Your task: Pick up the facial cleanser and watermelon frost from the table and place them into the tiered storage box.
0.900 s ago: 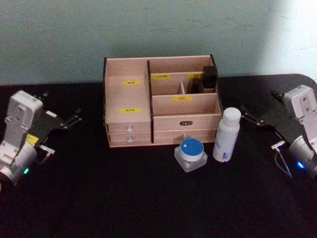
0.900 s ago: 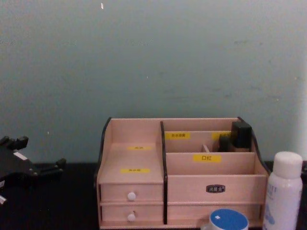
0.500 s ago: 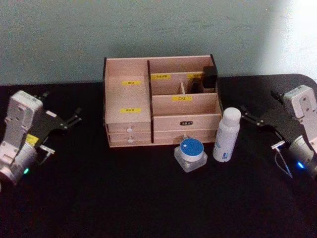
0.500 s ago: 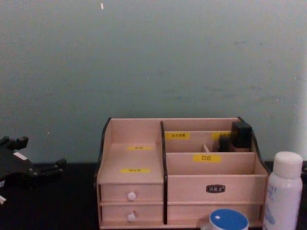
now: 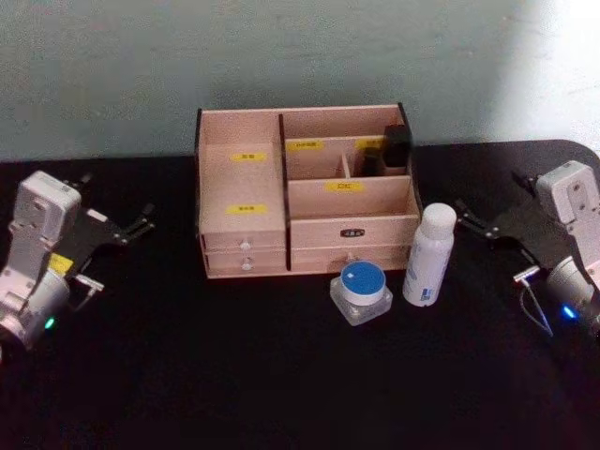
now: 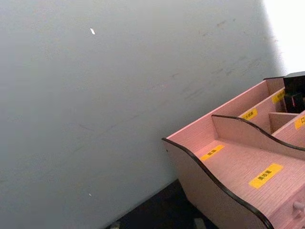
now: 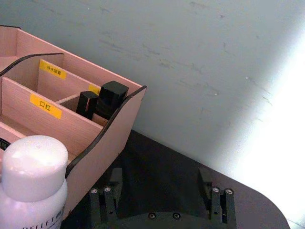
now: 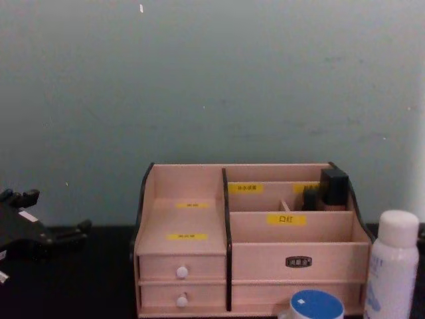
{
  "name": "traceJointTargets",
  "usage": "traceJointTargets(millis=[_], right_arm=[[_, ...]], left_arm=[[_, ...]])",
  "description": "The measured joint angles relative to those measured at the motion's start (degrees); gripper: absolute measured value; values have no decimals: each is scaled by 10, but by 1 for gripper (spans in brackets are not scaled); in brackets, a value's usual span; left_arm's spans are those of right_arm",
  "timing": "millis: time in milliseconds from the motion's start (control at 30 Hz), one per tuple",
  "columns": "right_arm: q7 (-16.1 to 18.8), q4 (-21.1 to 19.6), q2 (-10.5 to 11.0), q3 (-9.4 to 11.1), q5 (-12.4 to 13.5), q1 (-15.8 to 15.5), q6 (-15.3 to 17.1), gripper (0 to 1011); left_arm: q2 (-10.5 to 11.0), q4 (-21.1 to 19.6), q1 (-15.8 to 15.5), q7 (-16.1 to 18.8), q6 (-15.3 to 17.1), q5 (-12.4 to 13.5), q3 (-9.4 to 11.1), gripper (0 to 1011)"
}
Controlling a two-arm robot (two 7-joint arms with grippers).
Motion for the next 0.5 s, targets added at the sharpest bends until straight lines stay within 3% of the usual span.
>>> traceJointTargets(millis=[500], right_arm=[[0,0,0,0,0,0,0,1000]], left_arm=[[0,0,0,0,0,0,0,1001]])
